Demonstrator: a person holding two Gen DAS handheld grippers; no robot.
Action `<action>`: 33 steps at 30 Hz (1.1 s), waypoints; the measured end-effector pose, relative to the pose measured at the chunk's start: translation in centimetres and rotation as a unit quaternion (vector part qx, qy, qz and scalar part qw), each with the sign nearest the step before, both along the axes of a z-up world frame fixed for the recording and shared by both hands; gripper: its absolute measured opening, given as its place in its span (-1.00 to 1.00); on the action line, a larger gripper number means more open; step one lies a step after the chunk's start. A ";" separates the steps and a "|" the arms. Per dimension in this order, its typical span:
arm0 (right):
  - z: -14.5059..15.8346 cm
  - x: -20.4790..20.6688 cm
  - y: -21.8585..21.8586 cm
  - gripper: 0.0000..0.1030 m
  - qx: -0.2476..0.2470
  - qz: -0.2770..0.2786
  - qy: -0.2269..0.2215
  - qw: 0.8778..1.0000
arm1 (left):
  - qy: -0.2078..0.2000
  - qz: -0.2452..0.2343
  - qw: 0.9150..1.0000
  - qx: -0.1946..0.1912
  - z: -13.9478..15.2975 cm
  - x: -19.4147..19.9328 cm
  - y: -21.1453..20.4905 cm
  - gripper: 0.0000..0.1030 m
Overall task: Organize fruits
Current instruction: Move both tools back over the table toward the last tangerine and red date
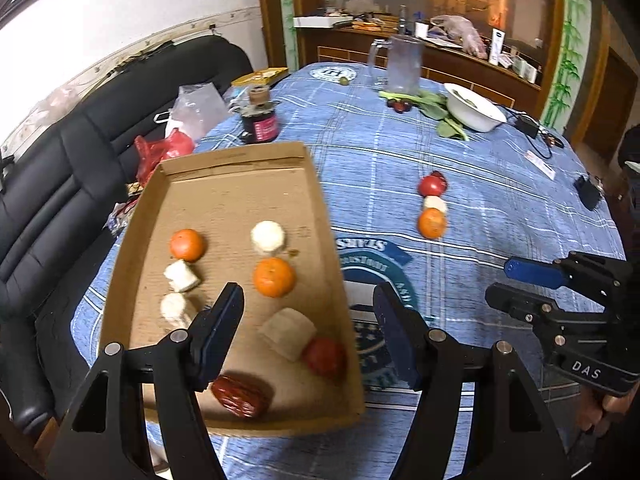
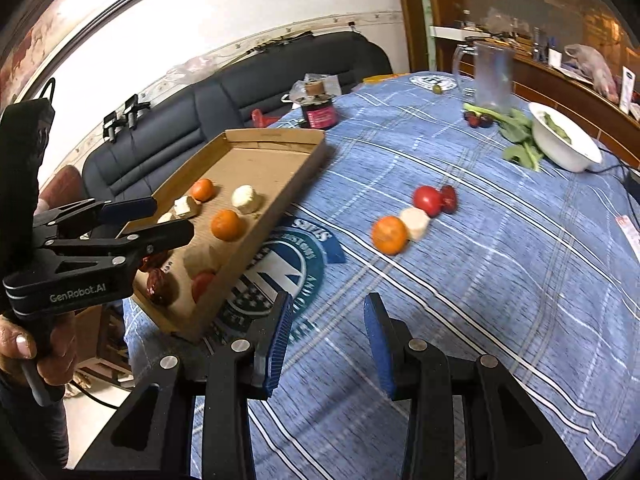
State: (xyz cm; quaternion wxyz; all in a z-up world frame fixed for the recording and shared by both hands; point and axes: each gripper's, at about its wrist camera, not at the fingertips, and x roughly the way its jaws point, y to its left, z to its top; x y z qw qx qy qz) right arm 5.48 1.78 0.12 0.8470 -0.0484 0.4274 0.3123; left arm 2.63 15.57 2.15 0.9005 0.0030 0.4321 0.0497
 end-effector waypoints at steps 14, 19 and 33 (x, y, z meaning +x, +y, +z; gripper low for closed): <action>0.2 -0.2 -3.0 -0.25 -0.008 -0.022 -0.008 1.000 | -0.003 -0.030 1.000 -0.001 0.3 -0.5 -3.5 0.29; 0.3 0.1 -3.6 -0.25 -0.011 -0.028 -0.011 0.999 | 0.002 -0.042 0.999 -0.008 0.0 -0.3 -4.6 0.29; 0.1 1.5 -5.2 -0.25 -0.006 -0.047 -0.009 0.999 | 0.022 -0.062 0.997 -0.037 -1.2 1.4 -6.7 0.29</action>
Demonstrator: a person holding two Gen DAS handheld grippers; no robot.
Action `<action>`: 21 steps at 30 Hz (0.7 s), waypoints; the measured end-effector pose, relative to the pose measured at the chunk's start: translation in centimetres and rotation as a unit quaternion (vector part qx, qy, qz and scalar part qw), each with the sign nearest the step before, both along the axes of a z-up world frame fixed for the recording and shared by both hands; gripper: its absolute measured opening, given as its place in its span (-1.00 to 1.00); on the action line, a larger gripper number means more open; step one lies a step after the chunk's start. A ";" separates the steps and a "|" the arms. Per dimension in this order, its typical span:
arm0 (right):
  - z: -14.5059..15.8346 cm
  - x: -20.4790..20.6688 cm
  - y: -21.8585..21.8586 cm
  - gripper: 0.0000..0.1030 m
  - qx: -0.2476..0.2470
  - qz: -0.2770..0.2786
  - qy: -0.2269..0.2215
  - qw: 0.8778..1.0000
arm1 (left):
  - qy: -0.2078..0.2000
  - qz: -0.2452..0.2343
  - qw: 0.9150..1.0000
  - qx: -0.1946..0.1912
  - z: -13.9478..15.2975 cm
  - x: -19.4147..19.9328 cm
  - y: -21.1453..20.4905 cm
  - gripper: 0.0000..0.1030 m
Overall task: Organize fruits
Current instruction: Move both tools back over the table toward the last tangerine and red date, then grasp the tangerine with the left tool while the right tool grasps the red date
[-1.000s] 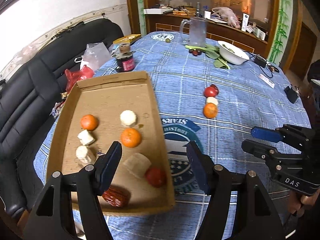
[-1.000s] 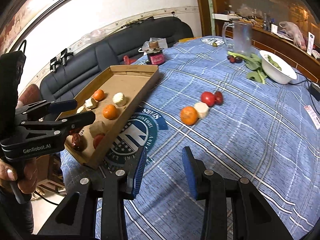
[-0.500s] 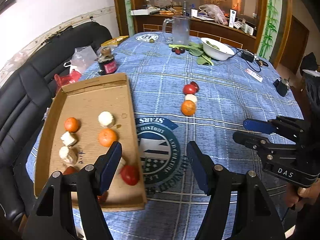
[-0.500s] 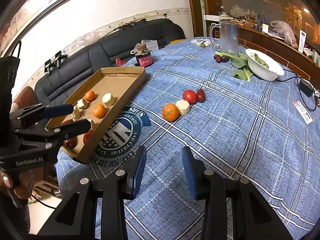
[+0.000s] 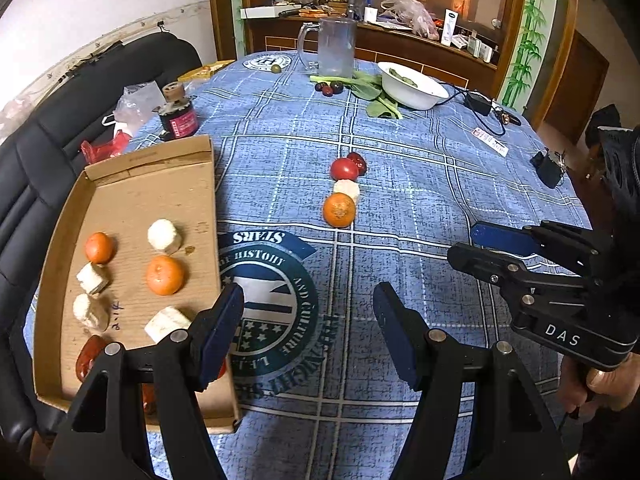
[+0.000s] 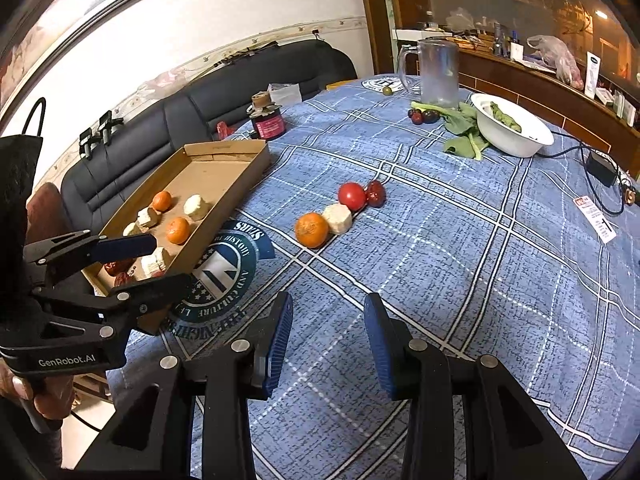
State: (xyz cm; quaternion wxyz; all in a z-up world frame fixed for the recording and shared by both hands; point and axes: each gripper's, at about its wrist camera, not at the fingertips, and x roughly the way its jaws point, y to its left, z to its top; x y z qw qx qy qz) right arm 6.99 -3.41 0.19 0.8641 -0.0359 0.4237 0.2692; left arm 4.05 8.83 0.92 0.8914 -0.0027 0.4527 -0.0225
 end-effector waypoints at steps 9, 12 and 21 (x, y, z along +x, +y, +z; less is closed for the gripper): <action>-0.5 2.5 0.0 -0.25 0.005 -0.009 0.003 1.000 | 0.011 -0.007 1.000 -0.019 -0.8 2.1 -0.6 0.29; -0.6 3.7 0.6 -0.25 0.005 -0.008 -0.003 1.000 | 0.015 -0.007 0.999 -0.030 -1.1 3.1 -0.7 0.29; -1.2 7.9 2.8 -0.27 0.003 0.010 0.000 1.000 | 0.037 -0.011 0.998 -0.050 -2.6 6.0 -1.0 0.29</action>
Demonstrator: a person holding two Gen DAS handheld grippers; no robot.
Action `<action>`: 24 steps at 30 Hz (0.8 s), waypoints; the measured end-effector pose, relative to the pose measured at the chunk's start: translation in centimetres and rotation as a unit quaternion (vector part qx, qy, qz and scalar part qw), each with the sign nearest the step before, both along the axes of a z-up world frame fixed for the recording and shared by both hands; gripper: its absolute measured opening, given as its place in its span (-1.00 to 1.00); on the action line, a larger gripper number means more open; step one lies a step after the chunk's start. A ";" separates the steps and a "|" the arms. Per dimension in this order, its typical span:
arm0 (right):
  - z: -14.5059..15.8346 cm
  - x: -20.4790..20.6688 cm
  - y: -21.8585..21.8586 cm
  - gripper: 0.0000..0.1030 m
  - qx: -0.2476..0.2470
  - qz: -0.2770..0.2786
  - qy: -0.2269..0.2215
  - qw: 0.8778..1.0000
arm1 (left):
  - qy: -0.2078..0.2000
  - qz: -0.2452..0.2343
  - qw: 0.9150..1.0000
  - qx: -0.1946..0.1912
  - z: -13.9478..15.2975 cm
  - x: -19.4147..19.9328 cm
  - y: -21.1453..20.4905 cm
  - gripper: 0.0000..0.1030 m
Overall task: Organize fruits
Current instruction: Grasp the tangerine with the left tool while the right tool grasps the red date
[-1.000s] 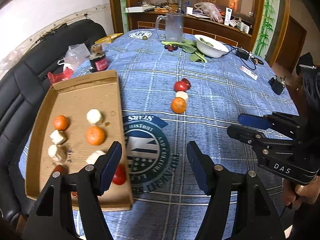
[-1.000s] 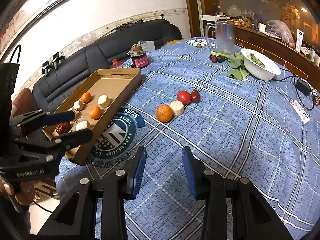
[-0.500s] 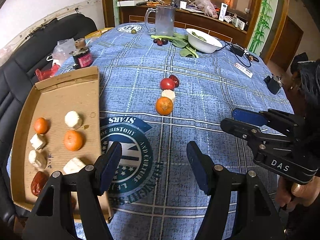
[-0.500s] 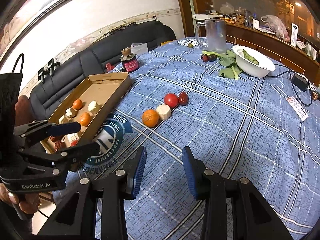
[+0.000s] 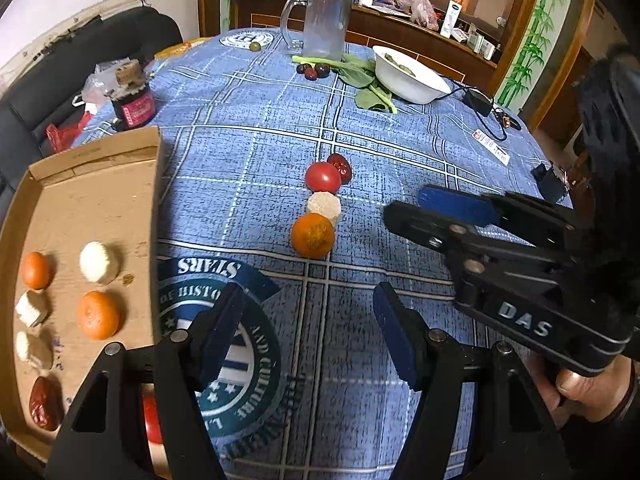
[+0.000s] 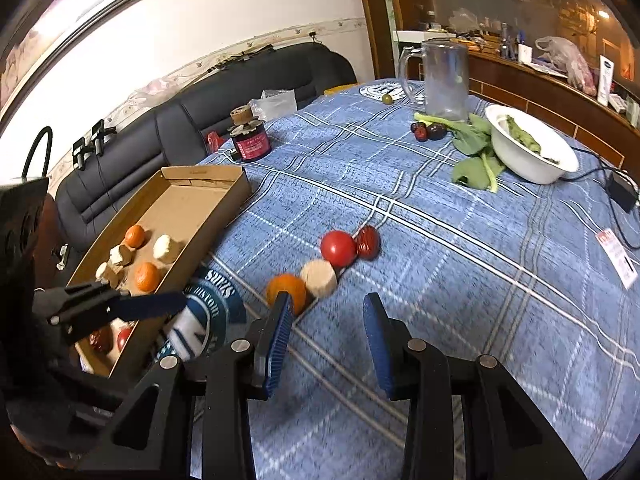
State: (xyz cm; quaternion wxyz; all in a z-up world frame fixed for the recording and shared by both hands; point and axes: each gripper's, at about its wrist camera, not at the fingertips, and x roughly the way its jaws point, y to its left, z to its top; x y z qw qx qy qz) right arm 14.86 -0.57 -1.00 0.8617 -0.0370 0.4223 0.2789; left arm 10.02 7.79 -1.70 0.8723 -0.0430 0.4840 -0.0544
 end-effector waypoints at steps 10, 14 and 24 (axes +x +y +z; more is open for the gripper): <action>-1.9 4.9 3.6 -0.27 -0.015 0.024 0.016 0.999 | 0.021 0.000 1.000 -0.014 -2.0 2.9 -0.1 0.29; -2.6 6.3 3.4 -0.27 -0.007 0.009 0.022 1.000 | 0.026 0.003 0.999 -0.020 -2.4 3.8 0.2 0.29; -4.2 9.4 0.8 -0.41 0.038 -0.044 0.053 0.997 | 0.035 -0.001 0.999 -0.029 -3.7 5.0 0.3 0.28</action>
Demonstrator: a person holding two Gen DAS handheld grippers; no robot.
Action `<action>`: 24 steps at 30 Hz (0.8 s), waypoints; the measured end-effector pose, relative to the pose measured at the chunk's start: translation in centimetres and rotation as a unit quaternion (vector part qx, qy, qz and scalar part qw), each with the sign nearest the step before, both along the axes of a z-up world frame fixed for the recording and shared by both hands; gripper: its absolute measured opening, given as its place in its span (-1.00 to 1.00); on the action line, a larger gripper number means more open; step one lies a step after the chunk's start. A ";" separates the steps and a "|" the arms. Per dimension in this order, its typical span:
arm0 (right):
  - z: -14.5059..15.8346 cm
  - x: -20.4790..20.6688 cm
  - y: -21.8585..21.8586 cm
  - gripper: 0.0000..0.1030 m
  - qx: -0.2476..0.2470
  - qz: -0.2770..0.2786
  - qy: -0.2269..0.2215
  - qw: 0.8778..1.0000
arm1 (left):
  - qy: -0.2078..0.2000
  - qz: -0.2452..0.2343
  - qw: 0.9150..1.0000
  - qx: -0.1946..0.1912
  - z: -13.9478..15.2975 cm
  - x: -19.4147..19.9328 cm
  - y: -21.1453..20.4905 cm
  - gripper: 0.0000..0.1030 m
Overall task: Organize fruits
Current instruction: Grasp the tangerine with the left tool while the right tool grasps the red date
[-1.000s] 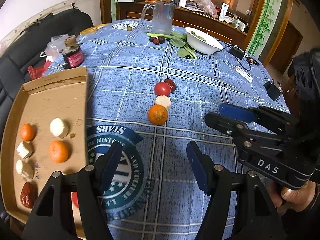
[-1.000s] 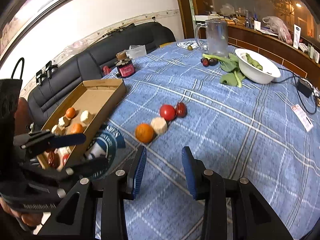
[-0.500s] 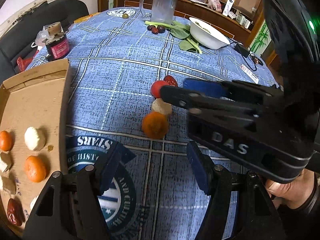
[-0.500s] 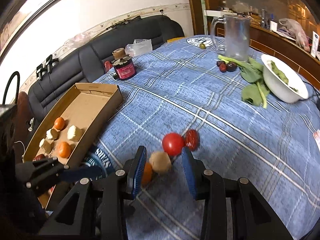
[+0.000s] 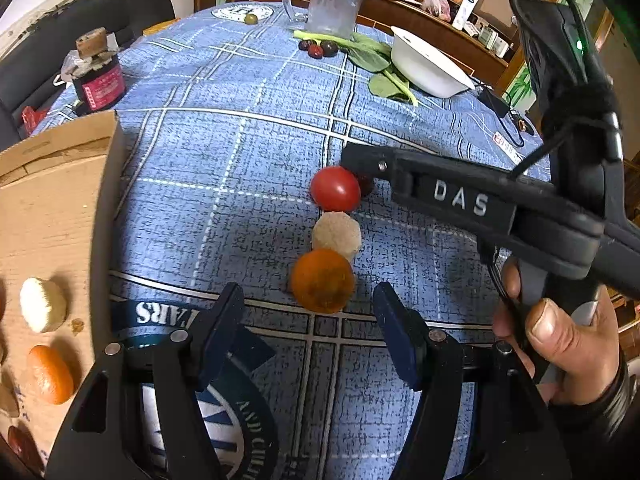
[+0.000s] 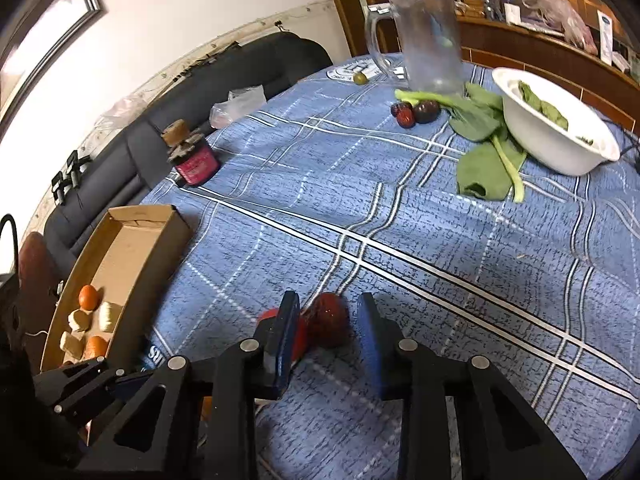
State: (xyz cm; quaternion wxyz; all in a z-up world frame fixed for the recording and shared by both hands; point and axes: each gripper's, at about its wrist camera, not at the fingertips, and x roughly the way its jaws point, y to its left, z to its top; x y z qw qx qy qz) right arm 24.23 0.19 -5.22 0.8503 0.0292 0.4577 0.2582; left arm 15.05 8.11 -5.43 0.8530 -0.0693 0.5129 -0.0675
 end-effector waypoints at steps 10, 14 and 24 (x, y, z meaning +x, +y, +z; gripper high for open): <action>0.0 -0.3 -1.6 -0.41 0.051 -0.017 0.020 0.998 | -0.011 -0.021 0.999 -0.032 -0.2 0.3 0.5 -0.46; -1.1 0.4 -1.5 -0.39 0.048 -0.007 0.044 0.998 | -0.017 -0.025 0.999 -0.011 -0.3 0.3 -0.3 -0.45; -1.1 0.4 0.4 -0.36 0.035 0.005 0.044 0.998 | -0.011 -0.016 0.999 -0.025 -0.4 0.7 -0.1 -0.45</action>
